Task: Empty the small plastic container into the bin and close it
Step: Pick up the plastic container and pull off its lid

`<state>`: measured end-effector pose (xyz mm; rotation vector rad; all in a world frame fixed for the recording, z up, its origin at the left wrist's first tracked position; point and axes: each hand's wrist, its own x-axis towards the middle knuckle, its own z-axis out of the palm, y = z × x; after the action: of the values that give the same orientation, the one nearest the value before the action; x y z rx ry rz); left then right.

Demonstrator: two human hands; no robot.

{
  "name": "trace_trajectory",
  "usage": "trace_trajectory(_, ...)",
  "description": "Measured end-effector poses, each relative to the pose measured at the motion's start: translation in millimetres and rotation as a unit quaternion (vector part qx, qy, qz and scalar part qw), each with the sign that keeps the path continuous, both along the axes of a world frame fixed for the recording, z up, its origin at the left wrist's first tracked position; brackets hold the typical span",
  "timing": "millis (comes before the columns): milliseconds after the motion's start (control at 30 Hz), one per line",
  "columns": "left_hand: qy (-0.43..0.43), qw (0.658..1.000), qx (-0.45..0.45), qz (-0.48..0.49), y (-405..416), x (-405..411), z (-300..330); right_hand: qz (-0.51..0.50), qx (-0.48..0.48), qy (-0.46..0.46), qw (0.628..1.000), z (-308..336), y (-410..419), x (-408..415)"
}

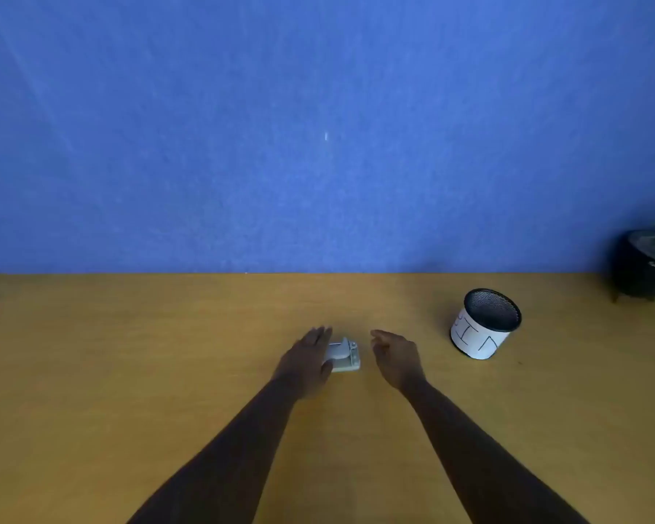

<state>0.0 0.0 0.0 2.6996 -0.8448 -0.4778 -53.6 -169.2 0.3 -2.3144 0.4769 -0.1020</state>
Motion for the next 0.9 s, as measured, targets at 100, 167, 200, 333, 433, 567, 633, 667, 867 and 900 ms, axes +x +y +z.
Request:
trace_trajectory(100, -0.003, 0.999, 0.030, -0.015, -9, 4, -3, 0.001, 0.008, 0.034, 0.999, -8, 2, 5)
trace_trajectory(167, -0.023, 0.999, 0.045, -0.017, -14, 5, -5, 0.006, 0.005, 0.058, 0.998, -9, 4, 7)
trace_trajectory(200, -0.040, 0.998, 0.055, -0.017, -16, 5, -7, 0.006, 0.005, 0.065, 0.998, -11, 4, 9)
trace_trajectory(333, -0.105, 0.989, 0.100, -0.023, -21, 10, -15, -0.007, 0.035, 0.067, 0.997, -13, 8, 15)
trace_trajectory(433, -0.131, 0.985, 0.109, -0.033, -24, 10, -16, -0.077, 0.164, 0.070, 0.981, -14, 6, 18)
trace_trajectory(567, -0.142, 0.988, 0.063, 0.025, -26, 19, -8, -0.161, 0.373, 0.060, 0.912, -6, 1, 21)
trace_trajectory(633, -0.118, 0.990, 0.024, 0.074, -26, 24, -3, -0.162, 0.391, 0.044, 0.905, -1, -1, 23)
trace_trajectory(667, -0.096, 0.990, -0.002, 0.106, -26, 27, 0, -0.159, 0.390, 0.037, 0.906, 2, -2, 23)
trace_trajectory(867, 0.221, 0.875, -0.304, 0.306, -25, 34, 10, -0.064, 0.330, 0.010, 0.942, 17, -6, 29)
trace_trajectory(900, 0.283, 0.832, -0.344, 0.332, -26, 32, 13, -0.046, 0.331, 0.008, 0.942, 22, -5, 31)
